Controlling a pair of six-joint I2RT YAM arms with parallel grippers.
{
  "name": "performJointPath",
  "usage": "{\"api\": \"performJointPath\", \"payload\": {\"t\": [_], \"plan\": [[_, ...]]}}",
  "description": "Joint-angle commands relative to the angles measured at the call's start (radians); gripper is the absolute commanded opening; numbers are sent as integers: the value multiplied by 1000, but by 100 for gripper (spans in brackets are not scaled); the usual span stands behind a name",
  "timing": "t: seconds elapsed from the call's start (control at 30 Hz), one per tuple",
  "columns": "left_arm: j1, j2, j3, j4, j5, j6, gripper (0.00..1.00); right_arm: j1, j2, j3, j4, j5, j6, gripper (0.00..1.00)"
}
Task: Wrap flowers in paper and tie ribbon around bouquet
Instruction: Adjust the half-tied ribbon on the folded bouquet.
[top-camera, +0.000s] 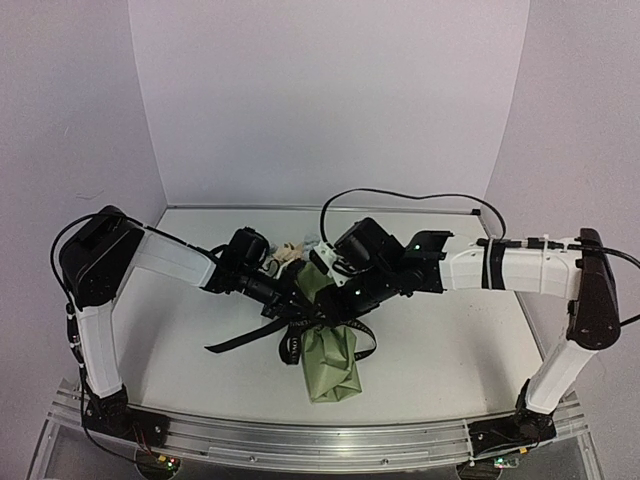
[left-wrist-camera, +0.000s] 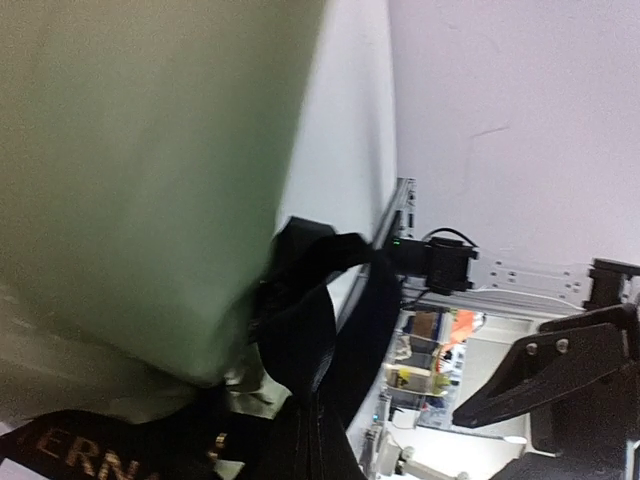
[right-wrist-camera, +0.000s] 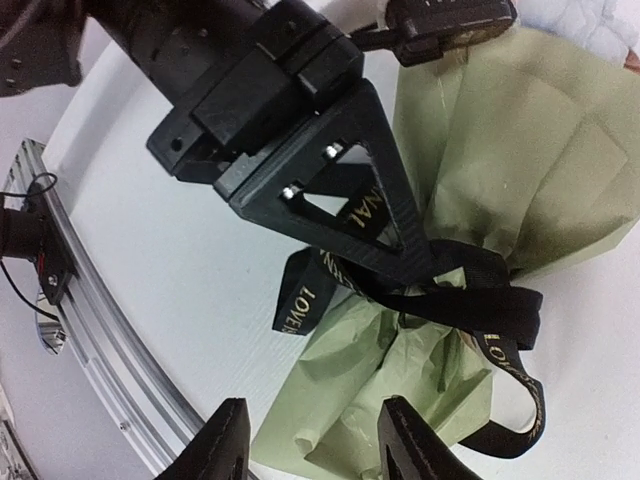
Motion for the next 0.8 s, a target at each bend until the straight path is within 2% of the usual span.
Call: {"api": "performJointPath", "payload": {"t": [0.0, 0.17, 0.3, 0.4, 0.6, 0.77], "plan": [[-40, -45, 33, -262, -225, 232, 0, 18, 27, 31, -89, 36, 0, 46], [-52, -90, -2, -237, -404, 241, 0, 20, 2, 2, -113, 127, 33, 48], [-50, -138, -10, -191, -443, 239, 0, 20, 3, 16, -147, 169, 25, 49], [-49, -175, -21, -171, -424, 253, 0, 20, 20, 43, -177, 193, -5, 49], [-40, -187, -54, -168, -261, 268, 0, 19, 107, 96, -212, 203, -54, 53], [-38, -200, -102, -133, -193, 257, 0, 20, 133, -1, -129, 322, -52, 58]]}}
